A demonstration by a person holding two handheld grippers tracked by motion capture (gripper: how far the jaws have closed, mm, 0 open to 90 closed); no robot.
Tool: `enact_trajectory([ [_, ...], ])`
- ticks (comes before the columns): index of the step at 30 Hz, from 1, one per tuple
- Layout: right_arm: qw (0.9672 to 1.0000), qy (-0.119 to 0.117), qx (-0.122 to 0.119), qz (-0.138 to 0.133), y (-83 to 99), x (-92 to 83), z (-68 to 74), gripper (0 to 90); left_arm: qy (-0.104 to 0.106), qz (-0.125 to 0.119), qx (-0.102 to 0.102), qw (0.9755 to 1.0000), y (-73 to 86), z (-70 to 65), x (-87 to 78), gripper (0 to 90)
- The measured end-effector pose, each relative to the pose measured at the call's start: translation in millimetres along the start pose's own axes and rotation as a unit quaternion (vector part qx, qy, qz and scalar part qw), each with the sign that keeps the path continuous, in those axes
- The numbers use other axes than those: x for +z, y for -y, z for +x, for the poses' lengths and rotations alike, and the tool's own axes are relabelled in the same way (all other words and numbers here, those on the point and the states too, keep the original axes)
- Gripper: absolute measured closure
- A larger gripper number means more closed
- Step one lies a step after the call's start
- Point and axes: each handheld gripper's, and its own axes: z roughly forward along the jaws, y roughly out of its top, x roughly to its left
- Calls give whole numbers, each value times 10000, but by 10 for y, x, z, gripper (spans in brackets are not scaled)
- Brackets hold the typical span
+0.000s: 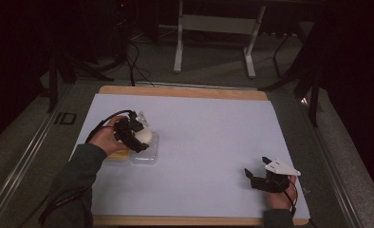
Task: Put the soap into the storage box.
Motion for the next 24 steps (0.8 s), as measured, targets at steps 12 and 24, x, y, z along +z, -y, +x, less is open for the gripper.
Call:
enact_trajectory([
  [12, 10000, 7, -2, -1, 0, 0, 2, 150, -85, -8, -248, 9997, 188, 114, -61, 242],
  [24, 10000, 12, 0, -7, 0, 0, 3, 150, -190, 105, -489, 9986, 416, 202, -95, 242],
])
